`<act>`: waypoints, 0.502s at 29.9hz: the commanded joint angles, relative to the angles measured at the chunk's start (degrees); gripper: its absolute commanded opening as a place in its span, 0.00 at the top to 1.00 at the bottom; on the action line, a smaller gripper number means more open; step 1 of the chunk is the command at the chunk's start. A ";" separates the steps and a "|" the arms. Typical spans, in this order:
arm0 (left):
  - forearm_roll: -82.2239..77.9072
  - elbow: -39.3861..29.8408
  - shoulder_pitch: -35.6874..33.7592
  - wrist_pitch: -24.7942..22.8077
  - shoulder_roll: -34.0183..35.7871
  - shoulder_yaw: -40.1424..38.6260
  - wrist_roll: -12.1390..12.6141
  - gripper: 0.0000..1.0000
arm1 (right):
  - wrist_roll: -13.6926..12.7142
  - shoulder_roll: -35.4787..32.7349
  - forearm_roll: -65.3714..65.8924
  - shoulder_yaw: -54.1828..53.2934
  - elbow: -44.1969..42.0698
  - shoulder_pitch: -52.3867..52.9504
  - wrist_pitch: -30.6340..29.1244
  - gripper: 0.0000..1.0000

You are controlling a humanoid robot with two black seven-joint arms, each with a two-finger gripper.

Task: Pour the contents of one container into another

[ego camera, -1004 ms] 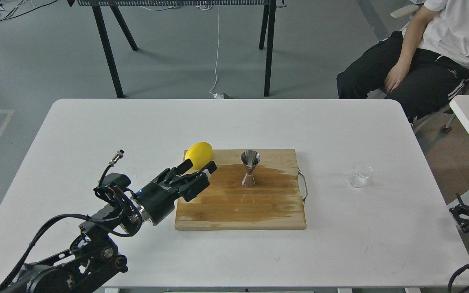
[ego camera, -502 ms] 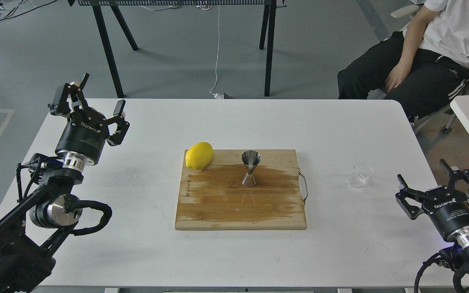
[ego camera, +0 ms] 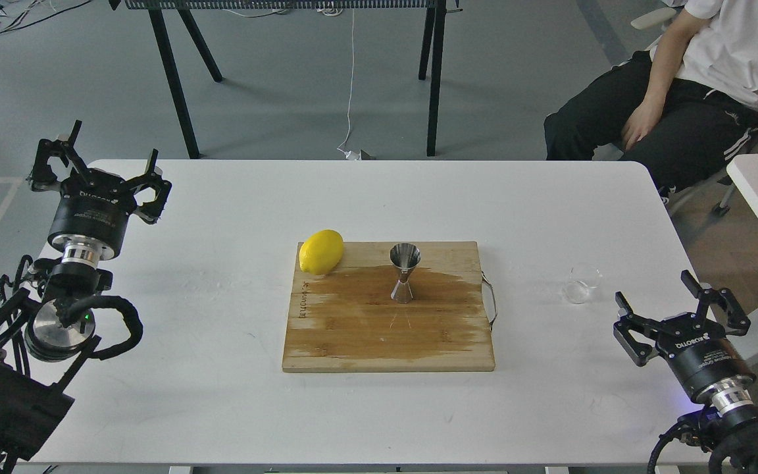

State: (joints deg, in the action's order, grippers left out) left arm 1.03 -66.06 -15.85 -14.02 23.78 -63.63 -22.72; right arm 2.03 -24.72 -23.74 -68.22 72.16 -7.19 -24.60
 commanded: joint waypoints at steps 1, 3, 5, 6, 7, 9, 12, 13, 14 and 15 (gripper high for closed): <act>-0.06 -0.04 0.04 -0.04 0.21 -0.35 -0.05 0.00 | -0.27 1.42 -1.21 -0.24 2.02 1.29 8.32 0.00; 0.03 -0.04 -0.05 0.13 0.30 -0.44 -0.22 0.00 | -0.27 2.74 -2.88 -0.24 1.67 2.09 10.70 0.00; 0.03 -0.04 0.03 0.13 0.30 -0.53 -0.22 0.00 | -0.27 3.79 -4.55 -0.42 1.58 2.44 13.68 0.00; 0.03 -0.04 0.03 0.22 0.39 -0.53 -0.22 0.00 | -0.27 4.06 -5.17 -0.51 1.58 3.14 15.62 0.00; 0.03 -0.04 0.03 0.22 0.39 -0.53 -0.22 0.00 | -0.27 4.32 -5.78 -0.51 1.49 3.93 17.64 0.00; 0.03 -0.04 0.03 0.22 0.30 -0.44 -0.22 0.00 | -0.27 4.59 -6.49 -1.21 0.88 5.16 21.51 0.00; -0.06 0.05 -0.05 0.31 0.48 -0.44 -0.22 0.00 | -0.27 6.42 -7.02 -1.83 -2.10 6.74 24.07 0.00; -0.06 0.05 -0.14 0.31 0.48 -0.53 -0.22 0.00 | -0.27 7.57 -7.02 -1.91 -3.33 7.62 24.68 0.00; -0.06 0.05 -0.32 0.31 0.56 -0.53 -0.22 0.00 | -0.36 8.71 -7.02 -2.00 -5.00 8.76 25.91 0.00; -0.06 0.14 -0.40 0.40 0.65 -0.53 -0.22 0.00 | -0.36 9.42 -7.02 -2.00 -6.32 9.72 27.14 0.00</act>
State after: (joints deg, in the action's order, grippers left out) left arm 1.03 -66.06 -16.01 -13.70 24.24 -64.11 -22.94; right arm 1.74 -17.82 -30.67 -70.02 69.56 -0.06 -0.45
